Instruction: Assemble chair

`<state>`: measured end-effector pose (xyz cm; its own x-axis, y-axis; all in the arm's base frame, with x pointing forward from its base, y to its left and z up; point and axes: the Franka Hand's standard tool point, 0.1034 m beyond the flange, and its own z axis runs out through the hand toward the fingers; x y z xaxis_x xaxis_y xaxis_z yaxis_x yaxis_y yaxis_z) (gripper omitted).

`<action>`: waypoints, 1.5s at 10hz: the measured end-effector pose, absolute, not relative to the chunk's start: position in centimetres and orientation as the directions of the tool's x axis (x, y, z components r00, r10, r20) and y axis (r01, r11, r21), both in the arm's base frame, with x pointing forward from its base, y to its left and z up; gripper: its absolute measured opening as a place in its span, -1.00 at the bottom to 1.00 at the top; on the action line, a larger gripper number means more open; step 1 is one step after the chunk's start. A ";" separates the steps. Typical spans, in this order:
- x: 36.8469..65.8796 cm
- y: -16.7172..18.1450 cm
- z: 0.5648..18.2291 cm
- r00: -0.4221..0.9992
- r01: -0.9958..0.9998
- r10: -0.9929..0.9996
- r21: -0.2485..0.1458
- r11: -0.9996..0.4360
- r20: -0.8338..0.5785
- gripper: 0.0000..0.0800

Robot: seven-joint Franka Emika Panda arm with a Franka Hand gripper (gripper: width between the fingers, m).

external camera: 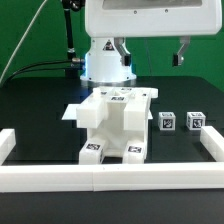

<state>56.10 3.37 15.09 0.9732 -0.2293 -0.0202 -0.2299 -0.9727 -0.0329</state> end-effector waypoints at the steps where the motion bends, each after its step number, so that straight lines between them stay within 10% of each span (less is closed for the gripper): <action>1: 56.1 3.4 15.1 0.973 -0.230 -0.229 -0.033 -0.973 -0.020 0.62; 15: 52.4 13.9 14.0 0.992 -0.070 -0.073 -0.035 -0.997 0.102 0.62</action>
Offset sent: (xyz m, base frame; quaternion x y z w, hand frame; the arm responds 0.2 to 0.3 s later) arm -0.0307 0.0331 0.0131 0.0058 -0.0146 0.0435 0.9989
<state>52.44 13.94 13.97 0.9921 -0.0731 0.1021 -0.0699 -0.9969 -0.0351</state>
